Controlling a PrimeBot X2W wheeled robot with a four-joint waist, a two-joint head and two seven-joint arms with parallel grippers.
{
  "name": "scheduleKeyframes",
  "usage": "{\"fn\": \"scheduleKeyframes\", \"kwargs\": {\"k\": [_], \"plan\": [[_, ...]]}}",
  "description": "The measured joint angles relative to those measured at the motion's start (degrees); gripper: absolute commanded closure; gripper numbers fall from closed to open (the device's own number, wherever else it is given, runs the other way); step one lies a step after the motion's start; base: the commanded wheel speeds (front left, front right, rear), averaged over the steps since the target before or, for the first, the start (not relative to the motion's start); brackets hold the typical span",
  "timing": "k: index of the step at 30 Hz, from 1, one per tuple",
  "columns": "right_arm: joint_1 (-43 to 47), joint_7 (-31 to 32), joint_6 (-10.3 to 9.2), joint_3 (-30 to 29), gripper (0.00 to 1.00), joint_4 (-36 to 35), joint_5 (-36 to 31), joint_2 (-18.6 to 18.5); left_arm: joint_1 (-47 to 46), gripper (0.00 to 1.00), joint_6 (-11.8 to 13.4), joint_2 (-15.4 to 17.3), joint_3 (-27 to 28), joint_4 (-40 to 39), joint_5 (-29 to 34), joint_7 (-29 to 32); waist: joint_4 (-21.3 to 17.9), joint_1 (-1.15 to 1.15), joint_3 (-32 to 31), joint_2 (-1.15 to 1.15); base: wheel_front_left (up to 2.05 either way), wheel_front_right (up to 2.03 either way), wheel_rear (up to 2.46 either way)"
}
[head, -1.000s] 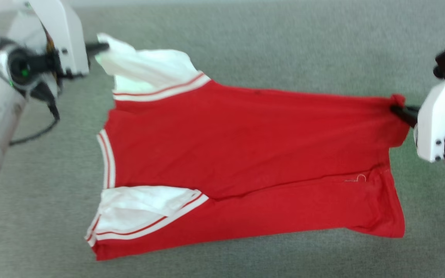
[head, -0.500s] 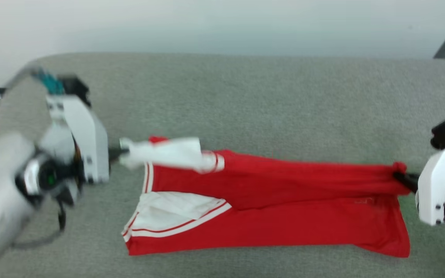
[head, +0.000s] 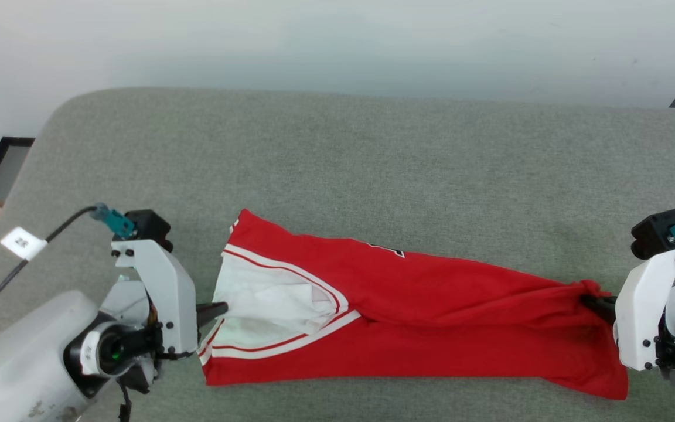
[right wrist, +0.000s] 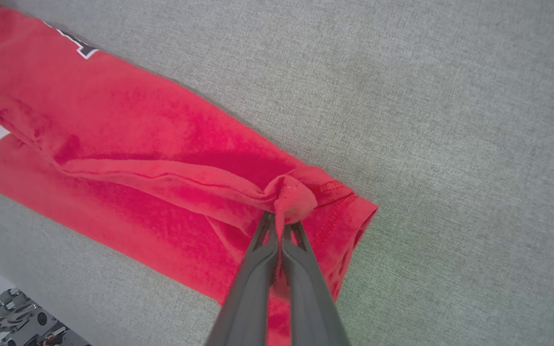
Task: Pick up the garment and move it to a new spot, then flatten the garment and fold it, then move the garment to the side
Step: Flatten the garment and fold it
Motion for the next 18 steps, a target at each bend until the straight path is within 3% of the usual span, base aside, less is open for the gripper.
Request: {"fn": "scheduleKeyframes", "kwargs": {"k": [1,2,3,4,6,7,8,14,18], "plan": [[0.0,0.2,0.0,0.2,0.97,-0.2,0.1,0.1,0.2,0.65,0.0,-0.3,0.1,0.4,-0.3,0.0,-0.1,0.0,-0.1,0.0,0.0,0.0,0.0],[0.0,0.3,0.0,0.3,0.78,-0.3,0.1,0.1,0.4,0.29,-0.3,-0.4,0.1,0.5,-0.3,-0.1,-0.1,0.0,-0.2,0.0,0.0,0.0,0.0],[0.0,0.4,0.0,0.6,0.7,-0.6,0.2,0.0,0.5,0.0,-0.5,-0.5,0.2,0.7,-0.3,-0.3,-0.2,0.0,-0.4,0.0,0.0,0.0,0.0],[0.0,0.3,0.0,0.9,0.55,-0.8,0.2,-0.2,0.5,0.0,-0.5,-0.5,0.3,0.7,-0.5,-0.3,-0.2,0.0,-0.6,0.0,0.0,0.0,0.0],[0.0,-0.2,0.0,0.8,0.15,-0.9,0.3,-0.2,0.5,0.0,-0.5,-0.5,0.3,0.7,-0.5,-0.5,-0.3,0.0,-1.1,0.0,0.0,0.0,0.0],[0.0,-0.2,0.0,0.8,0.04,-0.8,0.4,-0.2,0.6,0.0,-0.5,-0.4,0.3,0.6,-0.4,-0.5,-0.3,0.0,-1.4,0.0,0.0,0.0,0.0],[0.0,-0.2,0.0,0.8,0.0,-0.7,0.4,-0.1,0.8,0.0,-0.5,-0.3,0.3,0.6,-0.4,-0.8,-0.3,0.0,-1.7,0.0,0.0,0.0,0.0],[1.5,-1.2,0.0,-0.5,0.0,-0.3,1.3,1.1,3.3,0.0,-0.6,1.2,0.5,-0.7,0.5,-4.3,-0.6,0.0,-4.4,0.0,0.0,0.0,0.0],[3.4,-1.9,0.0,-2.1,0.0,-0.6,1.3,2.3,5.8,0.0,-0.9,2.3,1.2,-2.1,2.2,-10.0,-0.8,0.0,-6.2,0.0,0.0,0.0,0.0]]}}
